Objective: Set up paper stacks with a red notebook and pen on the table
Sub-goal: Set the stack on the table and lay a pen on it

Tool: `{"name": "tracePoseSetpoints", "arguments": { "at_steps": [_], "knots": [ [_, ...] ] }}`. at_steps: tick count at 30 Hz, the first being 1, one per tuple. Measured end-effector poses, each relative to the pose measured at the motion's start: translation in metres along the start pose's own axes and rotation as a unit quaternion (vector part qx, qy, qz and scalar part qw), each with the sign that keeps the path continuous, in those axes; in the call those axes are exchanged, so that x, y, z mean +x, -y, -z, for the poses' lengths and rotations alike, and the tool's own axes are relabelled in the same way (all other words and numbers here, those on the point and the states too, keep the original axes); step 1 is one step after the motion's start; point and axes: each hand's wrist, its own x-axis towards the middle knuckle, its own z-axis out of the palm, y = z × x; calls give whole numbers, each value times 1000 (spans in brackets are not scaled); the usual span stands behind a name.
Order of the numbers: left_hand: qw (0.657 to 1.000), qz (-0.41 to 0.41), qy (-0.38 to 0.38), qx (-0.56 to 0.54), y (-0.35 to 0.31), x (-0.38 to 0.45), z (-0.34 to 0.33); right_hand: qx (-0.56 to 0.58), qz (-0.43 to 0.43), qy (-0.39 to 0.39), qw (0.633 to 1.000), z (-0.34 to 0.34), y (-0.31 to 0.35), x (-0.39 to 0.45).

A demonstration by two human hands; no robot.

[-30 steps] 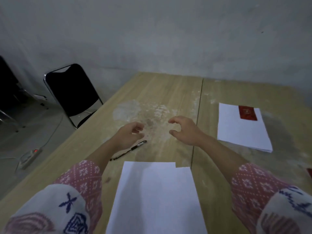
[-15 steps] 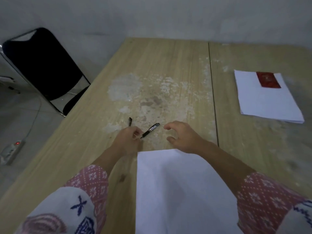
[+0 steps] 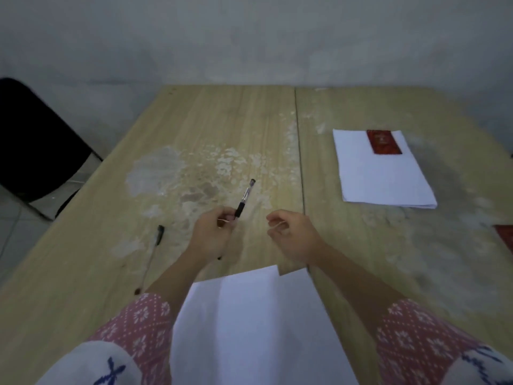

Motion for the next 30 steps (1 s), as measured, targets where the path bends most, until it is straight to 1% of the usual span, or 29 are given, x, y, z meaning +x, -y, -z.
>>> {"name": "tracePoseSetpoints", "arguments": {
  "at_steps": [2,5,8,10,12,15,20,23,26,30],
  "knots": [
    [996,10,20,-88,-31,5,-30,6,-2,-18,1000,25,-15,0],
    [986,22,47,-159,-74,15,-82,-11,-6,-40,999,76,-49,-1],
    [978,30,69,-194,-106,26,-125,-27,-19,-61,998,122,-82,0],
    [976,43,76,-202,-124,38,-158,-28,-23,-91,995,156,-107,2],
    [976,46,82,-197,-139,51,-187,-43,-23,-120,992,185,-133,10],
    [977,40,92,-187,-156,72,-224,-78,-29,-140,987,224,-173,32],
    [986,34,82,-139,-165,123,-273,-122,-79,-163,976,270,-233,82],
    [994,23,65,-84,-164,153,-295,-170,-88,-157,969,281,-261,104],
    [998,11,42,-39,-163,180,-315,-183,-107,-146,966,284,-285,114],
    [1000,1,-9,26,-161,208,-335,-216,-100,-176,955,276,-304,115]
  ]
}}
